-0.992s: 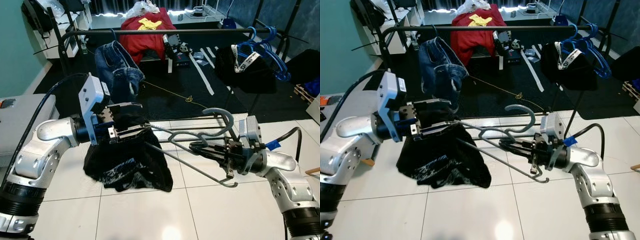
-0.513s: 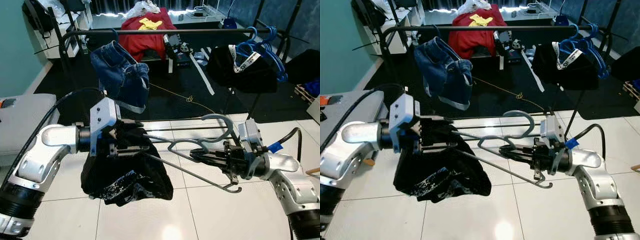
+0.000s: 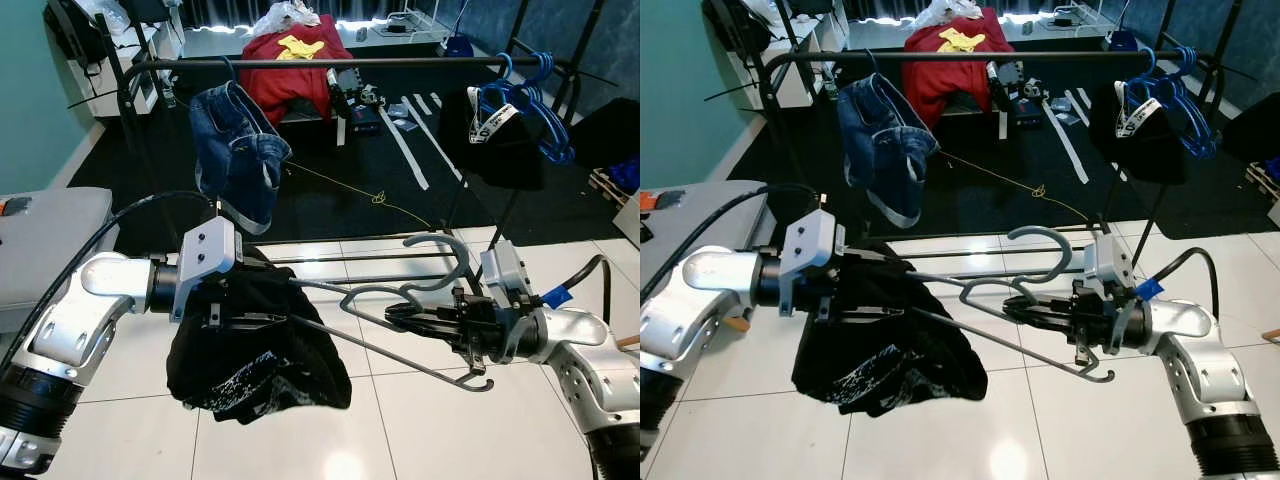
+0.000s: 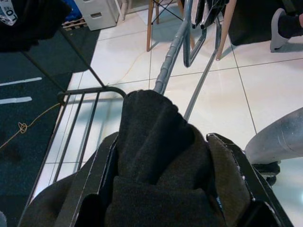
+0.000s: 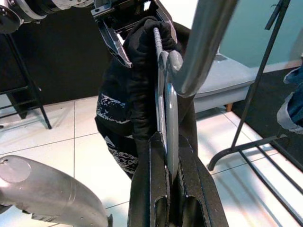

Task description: Hang hanger

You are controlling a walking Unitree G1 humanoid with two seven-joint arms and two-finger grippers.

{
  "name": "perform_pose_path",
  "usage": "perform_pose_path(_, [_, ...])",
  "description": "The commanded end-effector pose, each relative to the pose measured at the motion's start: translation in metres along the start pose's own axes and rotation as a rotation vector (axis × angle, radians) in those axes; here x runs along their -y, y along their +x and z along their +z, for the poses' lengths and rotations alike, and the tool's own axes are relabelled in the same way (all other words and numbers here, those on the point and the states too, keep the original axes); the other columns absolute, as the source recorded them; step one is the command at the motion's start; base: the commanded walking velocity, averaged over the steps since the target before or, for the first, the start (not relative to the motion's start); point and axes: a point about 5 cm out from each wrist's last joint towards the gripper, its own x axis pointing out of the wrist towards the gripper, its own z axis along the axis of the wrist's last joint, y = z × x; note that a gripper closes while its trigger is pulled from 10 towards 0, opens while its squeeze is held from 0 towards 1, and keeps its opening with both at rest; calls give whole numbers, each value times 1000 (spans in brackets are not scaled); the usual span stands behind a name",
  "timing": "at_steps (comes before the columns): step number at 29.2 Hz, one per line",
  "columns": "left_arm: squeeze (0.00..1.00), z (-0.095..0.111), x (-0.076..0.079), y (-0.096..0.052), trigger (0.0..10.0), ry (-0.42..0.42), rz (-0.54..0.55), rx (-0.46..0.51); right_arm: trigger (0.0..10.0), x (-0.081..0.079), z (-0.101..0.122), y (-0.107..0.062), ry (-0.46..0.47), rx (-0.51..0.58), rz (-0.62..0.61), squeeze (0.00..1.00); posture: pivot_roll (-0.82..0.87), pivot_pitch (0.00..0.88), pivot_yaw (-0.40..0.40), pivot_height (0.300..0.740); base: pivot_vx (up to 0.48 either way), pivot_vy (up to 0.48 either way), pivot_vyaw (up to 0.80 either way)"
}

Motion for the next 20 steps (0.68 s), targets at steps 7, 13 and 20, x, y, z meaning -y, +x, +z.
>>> perform_pose_path(7, [0, -5, 2, 1, 10000, -21, -30, -29, 10000, -3, 15, 3, -47, 51, 38, 0, 41, 85, 45, 740, 0, 0, 0])
perform_pose_path(13, [0, -4, 1, 0, 0, -54, -43, -10, 10000, -4, 14, 3, -47, 44, 42, 0, 43, 87, 45, 740, 0, 0, 0])
perform_pose_path(20, [0, -2, 1, 0, 0, -95, -48, 18, 10000, -4, 13, 3, -52, 28, 44, 0, 43, 88, 44, 740, 0, 0, 0])
